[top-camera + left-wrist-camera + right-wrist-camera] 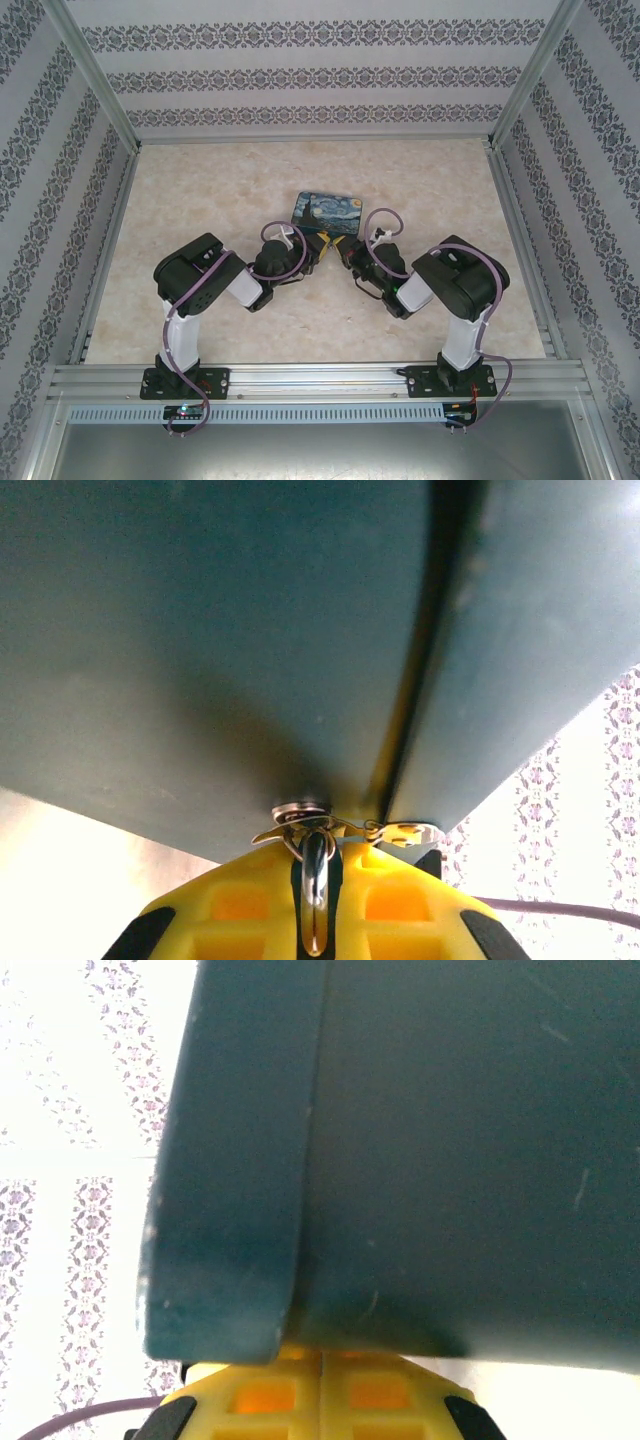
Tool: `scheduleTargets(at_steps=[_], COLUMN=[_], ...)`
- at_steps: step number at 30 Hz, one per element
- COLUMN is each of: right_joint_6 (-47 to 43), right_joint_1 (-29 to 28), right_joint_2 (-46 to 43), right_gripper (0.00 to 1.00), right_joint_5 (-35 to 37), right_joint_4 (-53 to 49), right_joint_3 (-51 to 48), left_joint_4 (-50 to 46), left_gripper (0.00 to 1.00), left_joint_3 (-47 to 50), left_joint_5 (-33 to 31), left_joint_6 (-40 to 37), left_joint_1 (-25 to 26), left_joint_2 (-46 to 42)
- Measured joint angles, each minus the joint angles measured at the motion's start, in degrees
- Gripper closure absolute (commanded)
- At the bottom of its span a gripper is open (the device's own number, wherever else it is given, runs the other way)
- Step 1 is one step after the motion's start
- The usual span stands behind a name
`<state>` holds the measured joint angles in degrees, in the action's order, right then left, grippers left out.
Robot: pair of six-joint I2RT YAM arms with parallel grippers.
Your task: Unlock the padlock with the key
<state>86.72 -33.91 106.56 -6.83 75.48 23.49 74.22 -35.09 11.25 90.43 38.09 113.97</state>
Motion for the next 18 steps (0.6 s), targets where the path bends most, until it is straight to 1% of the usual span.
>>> scheduleTargets(at_steps=[4, 5, 9, 10, 16, 18], right_joint_6=[0.63, 0.66, 1.44, 1.6, 1.18, 0.55], right_joint_1=[-0.09, -0.09, -0.09, -0.09, 0.92, 1.81], right_joint_2=[0.15, 0.15, 0.15, 0.15, -0.07, -0.9], right_gripper=[1.0, 0.96, 0.7, 0.65, 0.49, 0.45], right_joint_5=[0.11, -0.07, -1.68, -2.34, -6.23, -7.76], right_joint_4=[-0.44, -0.44, -1.16, -1.18, -1.84, -2.32], right_joint_3=[0.48, 0.52, 0.66, 0.68, 0.0, -1.03], left_joint_4=[0.59, 1.05, 3.3, 3.65, 5.18, 5.2], left_gripper=[1.0, 1.0, 1.0, 1.0, 1.0, 1.0], left_joint_3=[0.31, 0.66, 2.12, 2.19, 2.21, 2.19], left_joint_5=[-1.31, -1.68, -3.58, -3.63, -4.22, -4.0], left_joint_6=[0.26, 0.57, 1.57, 1.57, 1.73, 1.73], left_joint_1=[0.02, 0.07, 1.01, 1.46, 2.27, 2.47], left_joint_2=[0.2, 0.22, 0.98, 1.49, 4.24, 4.85])
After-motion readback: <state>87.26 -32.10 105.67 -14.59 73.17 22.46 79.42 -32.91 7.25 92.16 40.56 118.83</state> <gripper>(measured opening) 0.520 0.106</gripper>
